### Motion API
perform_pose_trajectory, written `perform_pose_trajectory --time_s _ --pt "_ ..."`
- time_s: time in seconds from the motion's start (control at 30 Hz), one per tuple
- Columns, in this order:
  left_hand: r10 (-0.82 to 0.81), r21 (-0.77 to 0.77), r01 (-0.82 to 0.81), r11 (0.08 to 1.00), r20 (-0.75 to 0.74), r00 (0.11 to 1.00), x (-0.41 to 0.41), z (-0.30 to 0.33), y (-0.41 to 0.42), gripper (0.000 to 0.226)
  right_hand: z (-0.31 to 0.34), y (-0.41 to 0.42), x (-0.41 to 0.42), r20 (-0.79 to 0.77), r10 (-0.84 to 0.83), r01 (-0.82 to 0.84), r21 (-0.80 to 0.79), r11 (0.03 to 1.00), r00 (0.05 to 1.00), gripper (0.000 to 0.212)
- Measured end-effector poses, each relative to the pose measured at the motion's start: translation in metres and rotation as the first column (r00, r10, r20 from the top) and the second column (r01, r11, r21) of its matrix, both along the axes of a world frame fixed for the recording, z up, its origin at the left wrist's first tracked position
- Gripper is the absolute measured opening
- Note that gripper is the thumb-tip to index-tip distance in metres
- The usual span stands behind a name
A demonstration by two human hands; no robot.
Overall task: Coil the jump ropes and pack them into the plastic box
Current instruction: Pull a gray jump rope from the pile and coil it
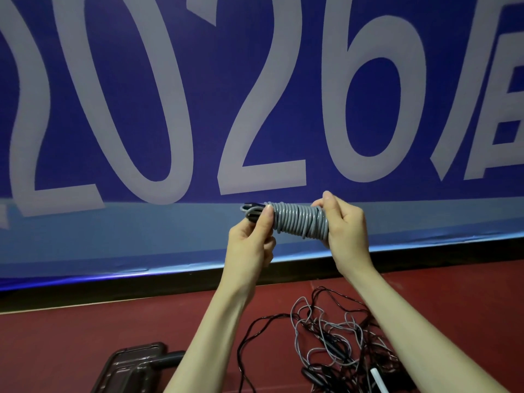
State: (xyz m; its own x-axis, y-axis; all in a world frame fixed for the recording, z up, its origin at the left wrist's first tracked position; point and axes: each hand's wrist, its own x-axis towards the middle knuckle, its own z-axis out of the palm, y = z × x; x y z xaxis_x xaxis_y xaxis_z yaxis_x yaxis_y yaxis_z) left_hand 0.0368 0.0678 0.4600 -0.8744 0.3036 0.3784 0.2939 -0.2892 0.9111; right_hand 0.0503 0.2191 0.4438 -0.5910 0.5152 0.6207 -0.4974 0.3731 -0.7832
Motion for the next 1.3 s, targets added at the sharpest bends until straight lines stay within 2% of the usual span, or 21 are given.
perform_pose_trajectory --time_s 0.1,0.2,0.27,0.37,0.5,0.57,0.63,0.7,0.77,0.83,0.87,0.93,0.97,1.0,1.07,1.13,1.3 --pt "0.023 -0.053 -0.025 0.998 -0.033 0.999 0.001 0.001 0.002 0.03 0.0 0.002 0.002 0.056 0.068 -0.069 0.017 0.997 0.996 0.039" --pt "0.082 -0.155 -0.09 0.984 -0.061 0.995 -0.003 0.001 0.0 0.039 0.0 0.003 0.004 0.054 0.029 -0.035 0.113 0.993 0.998 0.042" --pt "0.117 -0.26 -0.127 0.957 -0.052 0.992 -0.009 -0.005 -0.004 0.047 -0.001 0.0 0.006 -0.03 -0.056 0.061 0.263 0.963 0.998 0.048" --pt "0.102 -0.377 -0.09 0.922 0.013 0.995 -0.016 -0.016 -0.008 0.053 -0.002 -0.004 0.007 -0.233 -0.159 0.25 0.444 0.86 0.959 0.047" --pt "0.042 -0.461 0.019 0.887 0.123 0.991 -0.021 -0.022 -0.015 0.051 -0.011 -0.002 0.001 -0.374 -0.214 0.404 0.559 0.724 0.902 0.045" --pt "0.006 -0.438 0.076 0.896 0.183 0.983 -0.021 -0.021 -0.017 0.049 -0.017 -0.001 -0.001 -0.387 -0.191 0.4 0.581 0.709 0.902 0.051" --pt "0.001 -0.393 0.078 0.916 0.197 0.98 -0.019 -0.018 -0.017 0.047 -0.018 -0.001 -0.001 -0.291 -0.156 0.298 0.55 0.78 0.944 0.055" --pt "0.024 -0.372 0.037 0.928 0.158 0.987 -0.018 -0.015 -0.016 0.047 -0.013 0.001 -0.001 -0.09 -0.068 0.1 0.43 0.897 0.994 0.054" --pt "0.069 -0.401 -0.05 0.915 0.032 0.997 -0.022 -0.012 -0.019 0.046 -0.004 0.007 0.002 0.146 0.166 -0.198 0.241 0.95 0.975 0.044" --pt "0.107 -0.459 -0.176 0.871 -0.173 0.979 -0.027 -0.008 -0.025 0.043 0.004 0.015 0.006 0.315 0.447 -0.486 0.053 0.872 0.837 0.031" --pt "0.107 -0.479 -0.225 0.848 -0.26 0.96 -0.028 -0.006 -0.027 0.04 0.006 0.018 0.009 0.388 0.55 -0.591 -0.015 0.807 0.74 0.033" --pt "0.091 -0.51 -0.279 0.814 -0.362 0.928 -0.026 -0.003 -0.028 0.036 0.007 0.021 0.013 0.498 0.648 -0.714 -0.08 0.696 0.576 0.04" --pt "0.09 -0.525 -0.296 0.798 -0.383 0.92 -0.025 -0.003 -0.027 0.035 0.006 0.021 0.014 0.525 0.645 -0.73 -0.066 0.681 0.555 0.039" --pt "0.099 -0.535 -0.31 0.786 -0.385 0.918 -0.025 -0.004 -0.027 0.035 0.005 0.019 0.013 0.533 0.613 -0.717 -0.016 0.697 0.583 0.035" --pt "0.127 -0.54 -0.317 0.78 -0.359 0.925 -0.025 -0.004 -0.026 0.035 0.004 0.016 0.011 0.518 0.467 -0.615 0.153 0.774 0.717 0.031" --pt "0.136 -0.543 -0.313 0.779 -0.341 0.93 -0.026 -0.001 -0.028 0.035 0.002 0.014 0.01 0.5 0.328 -0.518 0.309 0.797 0.802 0.026" --pt "0.119 -0.58 -0.319 0.75 -0.356 0.927 -0.021 0.007 -0.031 0.034 0.004 0.01 0.014 0.522 0.145 -0.422 0.463 0.779 0.841 0.027"
